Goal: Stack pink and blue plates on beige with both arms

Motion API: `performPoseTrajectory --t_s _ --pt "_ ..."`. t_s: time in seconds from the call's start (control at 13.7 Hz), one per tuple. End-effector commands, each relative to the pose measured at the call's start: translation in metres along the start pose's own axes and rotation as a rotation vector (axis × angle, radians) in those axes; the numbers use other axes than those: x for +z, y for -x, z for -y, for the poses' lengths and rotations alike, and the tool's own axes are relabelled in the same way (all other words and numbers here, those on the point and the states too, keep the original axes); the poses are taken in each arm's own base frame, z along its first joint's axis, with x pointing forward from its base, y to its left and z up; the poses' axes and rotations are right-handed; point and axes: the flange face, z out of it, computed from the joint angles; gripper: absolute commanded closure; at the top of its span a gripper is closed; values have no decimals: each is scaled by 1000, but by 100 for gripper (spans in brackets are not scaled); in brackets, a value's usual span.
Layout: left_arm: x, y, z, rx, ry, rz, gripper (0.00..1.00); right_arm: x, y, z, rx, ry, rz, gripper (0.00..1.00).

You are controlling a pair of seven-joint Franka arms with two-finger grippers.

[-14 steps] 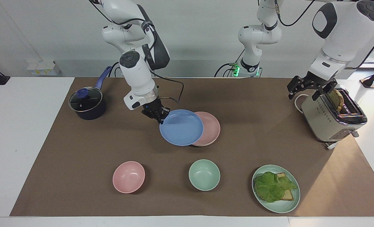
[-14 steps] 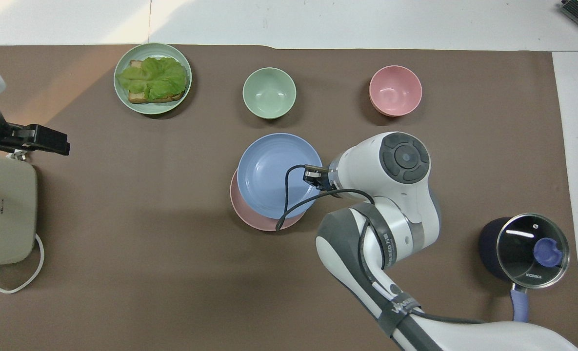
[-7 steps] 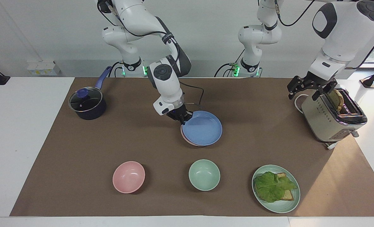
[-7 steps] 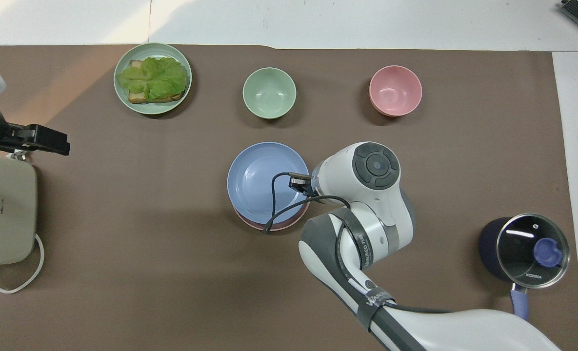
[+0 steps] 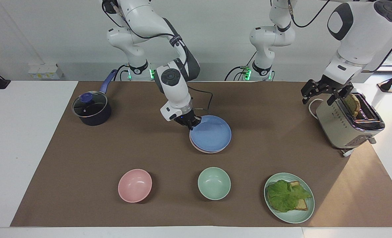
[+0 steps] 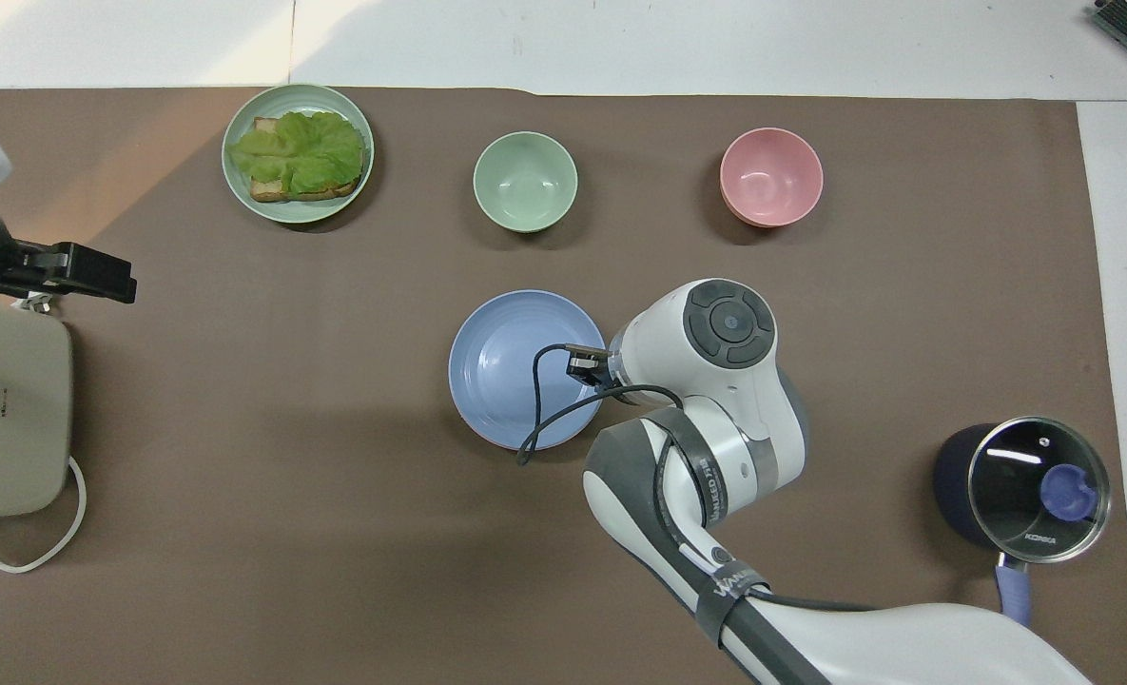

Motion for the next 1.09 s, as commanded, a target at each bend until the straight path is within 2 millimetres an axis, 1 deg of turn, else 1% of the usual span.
performPoseTrajectory --t_s 0.0,0.07,0.15,0.22,0.29,0.36,0.44,0.51,0.58,0.66,0.8,0.95,1.02 --pt "-2 2 3 2 -13 9 0 -6 3 -5 11 -5 13 100" --pt "-2 2 3 2 -13 9 0 -7 1 -6 11 -5 11 93" --pt "-3 2 3 2 -13 7 0 -7 0 -7 10 1 15 68" --pt "-2 2 3 2 -13 9 0 -10 -2 -6 4 5 12 26" --pt "-2 2 3 2 -13 9 0 -12 -3 -6 1 7 7 10" --pt "-2 2 3 2 -13 9 0 -19 -8 -6 2 3 -1 0" --pt "-3 2 3 2 -13 7 0 -25 -12 -8 9 7 4 0" --pt "-2 2 3 2 -13 9 0 -36 -17 -10 17 8 6 0" --pt "-2 2 3 2 -13 9 0 -52 -23 -16 25 11 1 0" --pt "-2 2 3 2 -13 9 0 -68 -29 -25 26 25 -18 0" --pt "-2 2 3 2 -13 9 0 -106 -43 -58 39 71 -78 0" --pt "-2 2 3 2 -13 9 0 -140 -59 -97 25 111 -122 0" --pt "-2 2 3 2 -13 9 0 -158 -68 -121 18 123 -138 0"
